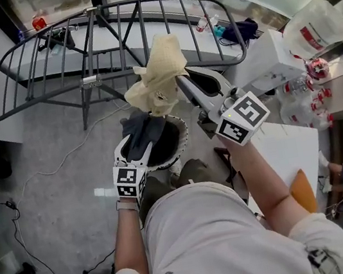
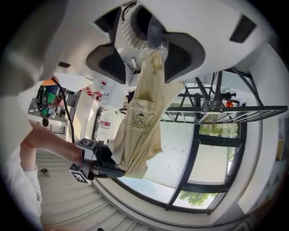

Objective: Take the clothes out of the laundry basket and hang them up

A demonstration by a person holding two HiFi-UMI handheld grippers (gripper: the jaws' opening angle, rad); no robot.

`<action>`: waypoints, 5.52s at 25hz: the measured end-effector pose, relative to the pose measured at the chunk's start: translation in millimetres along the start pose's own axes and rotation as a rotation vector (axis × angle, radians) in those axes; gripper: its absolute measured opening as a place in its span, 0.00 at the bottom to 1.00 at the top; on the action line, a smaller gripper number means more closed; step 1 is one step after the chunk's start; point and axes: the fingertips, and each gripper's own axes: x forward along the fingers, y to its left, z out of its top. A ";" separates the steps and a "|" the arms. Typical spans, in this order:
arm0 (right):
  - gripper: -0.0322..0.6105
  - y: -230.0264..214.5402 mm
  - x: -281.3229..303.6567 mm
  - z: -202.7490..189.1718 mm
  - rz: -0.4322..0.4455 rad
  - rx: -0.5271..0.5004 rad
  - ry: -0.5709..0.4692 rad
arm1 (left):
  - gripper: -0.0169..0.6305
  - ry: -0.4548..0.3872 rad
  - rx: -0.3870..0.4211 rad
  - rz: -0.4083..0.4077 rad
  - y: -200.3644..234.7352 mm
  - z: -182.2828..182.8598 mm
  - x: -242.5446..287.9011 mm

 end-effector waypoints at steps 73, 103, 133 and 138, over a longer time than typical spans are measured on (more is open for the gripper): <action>0.11 -427.4 172.0 -18.3 -0.804 -0.301 0.410 | 0.14 0.080 0.683 0.331 358.4 401.5 285.8; 0.49 -352.7 124.5 -117.7 -0.613 0.067 0.409 | 0.39 0.278 0.521 0.201 325.0 260.2 254.2; 0.49 -148.3 -97.2 -252.4 -0.515 0.284 0.377 | 0.39 0.470 0.426 0.063 82.5 39.4 121.0; 0.49 -107.2 -119.0 -292.3 -0.638 0.354 0.434 | 0.39 0.539 0.424 -0.071 86.4 -11.5 114.6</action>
